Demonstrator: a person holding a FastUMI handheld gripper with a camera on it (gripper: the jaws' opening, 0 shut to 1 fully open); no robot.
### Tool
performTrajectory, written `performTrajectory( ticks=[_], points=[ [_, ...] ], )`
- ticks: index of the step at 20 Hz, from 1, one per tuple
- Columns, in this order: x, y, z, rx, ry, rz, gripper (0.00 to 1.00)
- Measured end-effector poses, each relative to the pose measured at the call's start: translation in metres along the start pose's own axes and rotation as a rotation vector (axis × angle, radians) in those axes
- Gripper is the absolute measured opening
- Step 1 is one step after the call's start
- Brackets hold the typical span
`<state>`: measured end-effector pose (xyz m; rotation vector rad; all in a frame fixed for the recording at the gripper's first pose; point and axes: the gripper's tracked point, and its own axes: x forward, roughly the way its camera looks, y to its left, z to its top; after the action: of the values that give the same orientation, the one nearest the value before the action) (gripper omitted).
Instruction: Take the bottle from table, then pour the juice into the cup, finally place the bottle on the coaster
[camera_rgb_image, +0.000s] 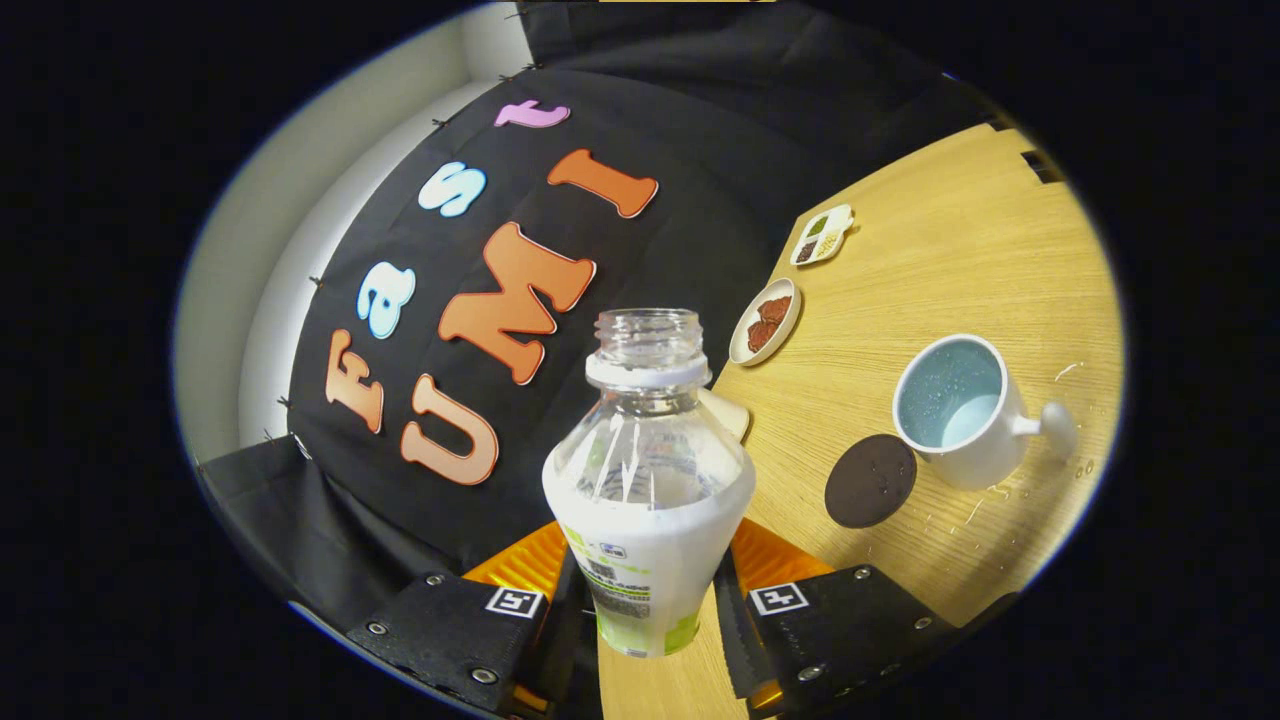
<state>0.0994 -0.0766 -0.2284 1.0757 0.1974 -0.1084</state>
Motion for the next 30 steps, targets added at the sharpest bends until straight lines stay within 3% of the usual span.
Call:
performTrajectory(
  ticks=[10, 23, 30],
  points=[
    [0.001, -0.006, 0.007, 0.301, -0.003, 0.032, 0.60],
    [0.004, -0.003, 0.011, 0.506, 0.021, 0.077, 0.61],
    [0.014, -0.014, 0.016, 0.601, 0.016, 0.053, 0.60]
  ],
)
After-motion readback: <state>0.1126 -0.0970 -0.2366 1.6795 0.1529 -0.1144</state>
